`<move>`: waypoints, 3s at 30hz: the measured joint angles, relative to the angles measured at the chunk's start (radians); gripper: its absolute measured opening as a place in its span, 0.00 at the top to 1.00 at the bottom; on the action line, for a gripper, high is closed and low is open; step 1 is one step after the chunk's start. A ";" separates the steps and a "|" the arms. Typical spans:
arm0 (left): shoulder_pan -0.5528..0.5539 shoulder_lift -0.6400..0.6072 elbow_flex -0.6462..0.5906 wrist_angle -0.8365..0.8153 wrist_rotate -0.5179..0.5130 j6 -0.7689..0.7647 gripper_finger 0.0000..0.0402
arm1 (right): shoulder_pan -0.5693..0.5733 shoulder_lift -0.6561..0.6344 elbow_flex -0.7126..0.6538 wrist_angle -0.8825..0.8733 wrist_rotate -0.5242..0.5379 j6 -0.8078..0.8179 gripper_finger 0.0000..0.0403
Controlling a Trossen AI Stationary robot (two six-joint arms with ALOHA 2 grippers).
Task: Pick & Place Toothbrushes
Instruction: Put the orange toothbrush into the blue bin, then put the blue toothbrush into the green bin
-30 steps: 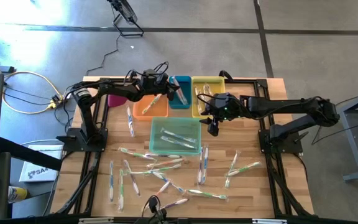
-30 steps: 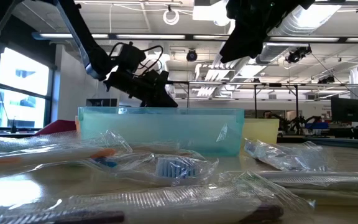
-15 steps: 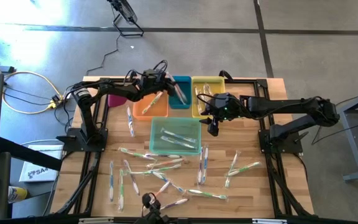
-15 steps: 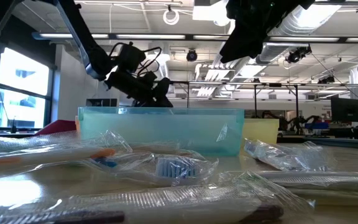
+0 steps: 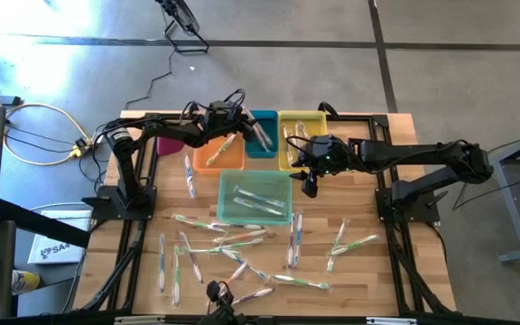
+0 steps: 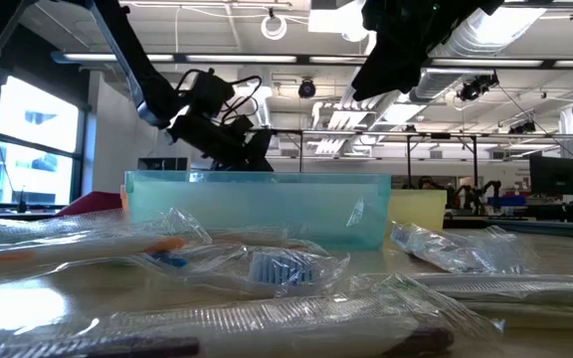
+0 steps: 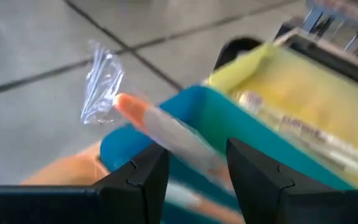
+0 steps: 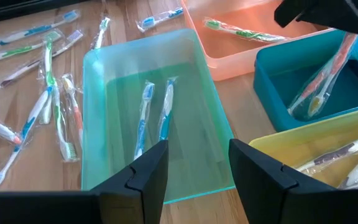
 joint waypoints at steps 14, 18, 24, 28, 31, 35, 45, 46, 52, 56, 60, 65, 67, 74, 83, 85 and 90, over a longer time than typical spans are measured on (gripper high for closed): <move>-0.032 0.000 0.243 -0.513 -0.028 0.108 0.61 | 0.000 0.000 0.000 0.001 0.000 -0.007 0.60; -0.032 0.000 0.267 -0.547 -0.030 0.105 0.61 | 0.000 0.000 0.000 0.001 0.000 -0.007 0.60; -0.031 0.000 0.268 -0.561 -0.029 0.104 0.61 | 0.000 0.000 0.000 0.001 0.000 -0.008 0.60; -0.031 0.000 0.268 -0.576 -0.029 0.104 0.61 | 0.000 0.000 0.000 0.001 0.000 -0.008 0.60; -0.031 0.000 0.268 -0.599 -0.029 0.104 0.61 | 0.000 0.000 0.000 0.001 0.000 -0.008 0.60; -0.031 0.000 0.270 -0.641 -0.045 0.106 0.61 | 0.000 0.000 0.000 0.001 0.000 -0.008 0.60; -0.041 -0.001 0.401 -0.827 -0.068 0.152 0.61 | 0.000 0.000 0.000 0.001 0.000 -0.008 0.60; -0.048 -0.001 0.408 -0.827 -0.064 0.162 0.61 | 0.000 0.000 0.000 0.001 0.000 -0.008 0.60; -0.079 -0.001 0.415 -0.840 -0.061 0.239 0.61 | 0.000 0.000 0.000 0.000 0.000 -0.008 0.60; -0.091 -0.001 0.414 -0.876 -0.060 0.237 0.61 | 0.000 0.000 0.000 0.000 0.000 -0.008 0.60; -0.097 -0.001 0.414 -0.887 -0.060 0.236 0.61 | 0.000 0.000 0.000 0.001 0.000 -0.008 0.60; -0.097 -0.001 0.414 -0.891 -0.036 0.234 0.61 | 0.000 0.000 0.000 0.008 0.000 -0.008 0.60; -0.097 -0.001 0.414 -0.882 -0.034 0.232 0.61 | 0.000 0.000 0.000 0.008 0.000 -0.008 0.60; -0.098 -0.001 0.414 -0.871 -0.034 0.233 0.61 | 0.000 0.000 0.000 0.008 0.000 -0.008 0.60; -0.098 -0.001 0.414 -0.871 -0.034 0.233 0.61 | 0.000 0.000 0.000 0.008 0.000 -0.008 0.60; -0.103 -0.001 0.414 -0.871 -0.035 0.239 0.61 | 0.000 0.000 0.000 0.008 0.000 -0.008 0.60; -0.112 -0.001 0.369 -0.824 -0.031 0.262 0.61 | 0.000 0.000 0.000 0.008 0.000 0.017 0.60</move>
